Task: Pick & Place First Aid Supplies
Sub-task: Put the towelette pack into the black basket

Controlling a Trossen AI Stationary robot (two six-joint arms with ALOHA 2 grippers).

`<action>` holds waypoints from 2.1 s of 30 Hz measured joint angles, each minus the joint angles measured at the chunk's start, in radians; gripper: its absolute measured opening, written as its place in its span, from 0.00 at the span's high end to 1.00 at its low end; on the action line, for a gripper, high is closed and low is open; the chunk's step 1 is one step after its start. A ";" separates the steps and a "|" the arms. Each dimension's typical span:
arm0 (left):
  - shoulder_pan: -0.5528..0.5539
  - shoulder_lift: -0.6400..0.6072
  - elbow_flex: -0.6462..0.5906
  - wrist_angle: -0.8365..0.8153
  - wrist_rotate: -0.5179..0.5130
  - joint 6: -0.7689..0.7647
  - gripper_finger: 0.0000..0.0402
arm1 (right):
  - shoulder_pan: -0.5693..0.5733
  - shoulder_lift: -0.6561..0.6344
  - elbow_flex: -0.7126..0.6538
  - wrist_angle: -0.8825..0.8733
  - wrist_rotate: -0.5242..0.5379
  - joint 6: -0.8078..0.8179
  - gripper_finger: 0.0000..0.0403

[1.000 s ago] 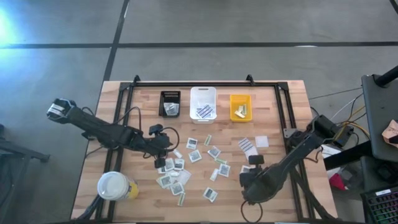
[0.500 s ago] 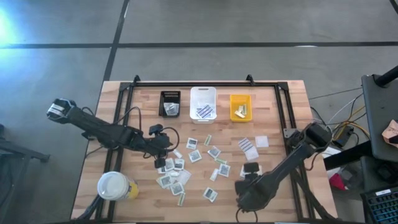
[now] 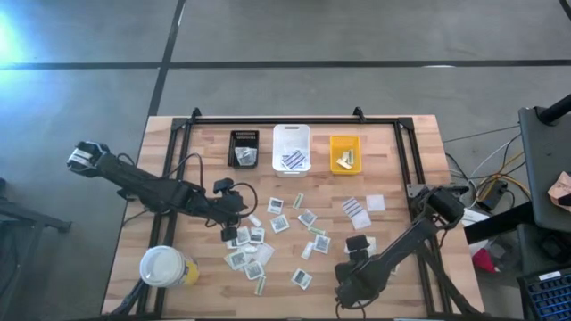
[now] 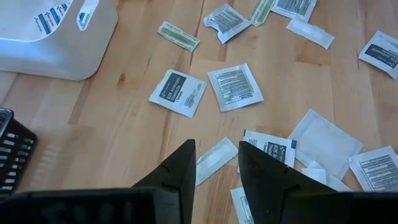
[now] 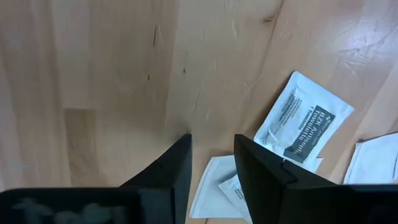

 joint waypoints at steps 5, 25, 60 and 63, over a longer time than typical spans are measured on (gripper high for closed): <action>0.000 0.000 0.000 0.000 0.000 0.000 0.71 | 0.000 -0.018 -0.004 -0.012 0.016 0.000 0.74; 0.000 0.000 0.000 -0.006 -0.004 0.002 0.71 | -0.005 -0.052 -0.053 -0.015 0.127 -0.050 0.83; 0.000 0.000 0.000 -0.007 -0.005 0.026 0.71 | -0.129 -0.062 -0.179 0.117 0.036 -0.077 0.97; 0.000 0.000 0.000 -0.007 -0.006 0.030 0.71 | -0.138 -0.061 -0.180 0.110 0.053 -0.059 0.98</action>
